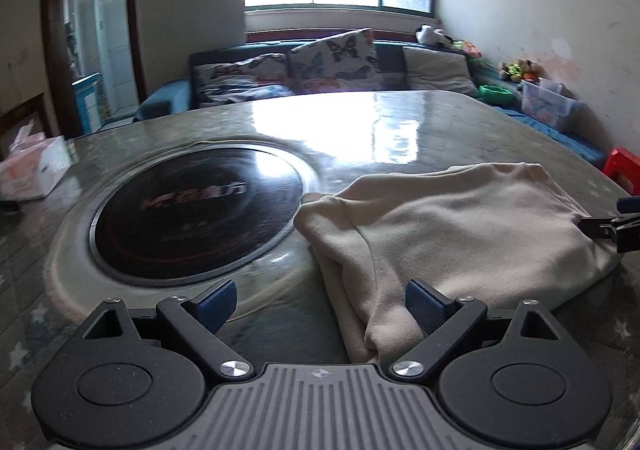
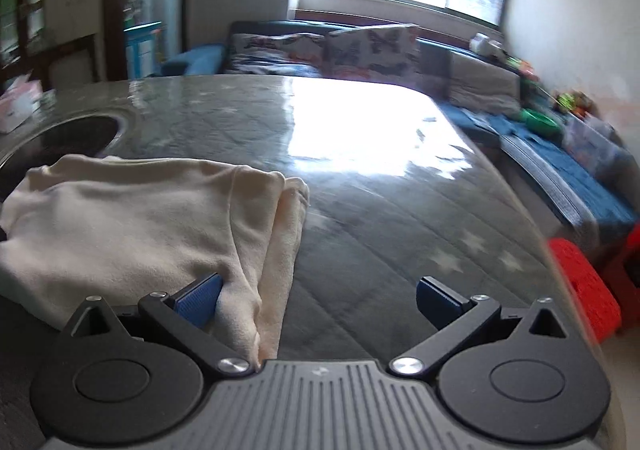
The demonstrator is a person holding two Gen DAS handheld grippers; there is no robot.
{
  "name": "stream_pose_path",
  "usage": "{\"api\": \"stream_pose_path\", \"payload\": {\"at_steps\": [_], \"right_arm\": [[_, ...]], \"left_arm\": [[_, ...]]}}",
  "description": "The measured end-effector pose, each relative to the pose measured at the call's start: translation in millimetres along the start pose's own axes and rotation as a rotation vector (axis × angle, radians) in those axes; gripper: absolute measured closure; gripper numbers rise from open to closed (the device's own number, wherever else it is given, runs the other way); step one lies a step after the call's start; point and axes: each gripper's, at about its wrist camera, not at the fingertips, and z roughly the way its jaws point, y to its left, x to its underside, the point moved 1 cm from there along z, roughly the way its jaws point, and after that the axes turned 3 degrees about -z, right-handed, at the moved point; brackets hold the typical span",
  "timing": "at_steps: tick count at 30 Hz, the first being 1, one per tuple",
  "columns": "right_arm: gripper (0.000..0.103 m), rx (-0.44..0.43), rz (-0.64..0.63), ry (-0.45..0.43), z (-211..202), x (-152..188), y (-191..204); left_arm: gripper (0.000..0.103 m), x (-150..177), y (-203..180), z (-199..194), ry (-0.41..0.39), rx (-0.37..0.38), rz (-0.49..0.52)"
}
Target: Fold clothes
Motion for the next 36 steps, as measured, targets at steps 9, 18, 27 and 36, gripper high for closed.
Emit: {"api": "stream_pose_path", "payload": {"at_steps": [9,18,27,36], "right_arm": [[0.000,0.034,-0.010,0.023,-13.0,-5.4,-7.8],[0.000,0.023,-0.046,-0.015,23.2,-56.7,7.1],[0.000,0.038,-0.089,0.038,66.5,-60.3,7.9],[0.000,-0.030,-0.128,-0.025,49.0,-79.6,22.0]], "left_arm": [[0.010,-22.9,2.9,1.7,-0.026,-0.014,0.003],[0.010,-58.9,-13.7,34.4,-0.025,-0.034,0.050],[0.010,-71.9,-30.2,76.9,0.030,-0.021,0.100],[0.009,-74.2,-29.0,89.8,0.048,-0.015,0.102]]}}
